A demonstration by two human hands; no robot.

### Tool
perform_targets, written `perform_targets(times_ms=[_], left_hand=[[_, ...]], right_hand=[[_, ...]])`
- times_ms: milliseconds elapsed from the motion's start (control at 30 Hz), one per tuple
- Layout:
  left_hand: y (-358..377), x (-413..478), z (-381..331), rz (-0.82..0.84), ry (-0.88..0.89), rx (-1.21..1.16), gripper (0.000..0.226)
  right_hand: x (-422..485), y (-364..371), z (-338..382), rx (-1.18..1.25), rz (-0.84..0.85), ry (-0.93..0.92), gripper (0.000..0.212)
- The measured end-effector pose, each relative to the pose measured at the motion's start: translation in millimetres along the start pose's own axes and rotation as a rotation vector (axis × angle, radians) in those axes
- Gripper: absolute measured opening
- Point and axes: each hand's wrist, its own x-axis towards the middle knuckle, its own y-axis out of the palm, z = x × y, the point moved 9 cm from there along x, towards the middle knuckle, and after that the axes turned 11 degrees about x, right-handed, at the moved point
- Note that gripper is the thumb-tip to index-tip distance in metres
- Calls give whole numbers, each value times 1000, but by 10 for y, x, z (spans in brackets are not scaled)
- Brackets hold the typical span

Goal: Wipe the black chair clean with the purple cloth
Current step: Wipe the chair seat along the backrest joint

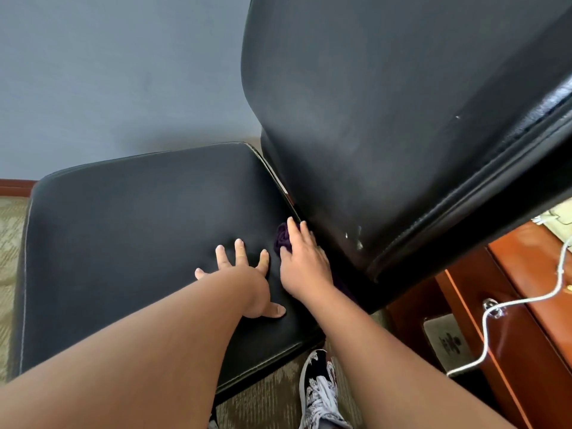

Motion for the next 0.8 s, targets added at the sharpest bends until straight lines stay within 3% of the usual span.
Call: perform_targets(times_ms=[300, 467, 800], left_hand=[[-40, -60, -19, 27, -12, 15, 111], [-8, -30, -14, 19, -21, 39, 112], [-32, -65, 18, -30, -13, 20, 113]], right_hand=[[542, 51, 240, -20, 2, -36, 61], [181, -13, 115, -84, 8, -112, 58], [-905, -111, -205, -139, -96, -27, 58]])
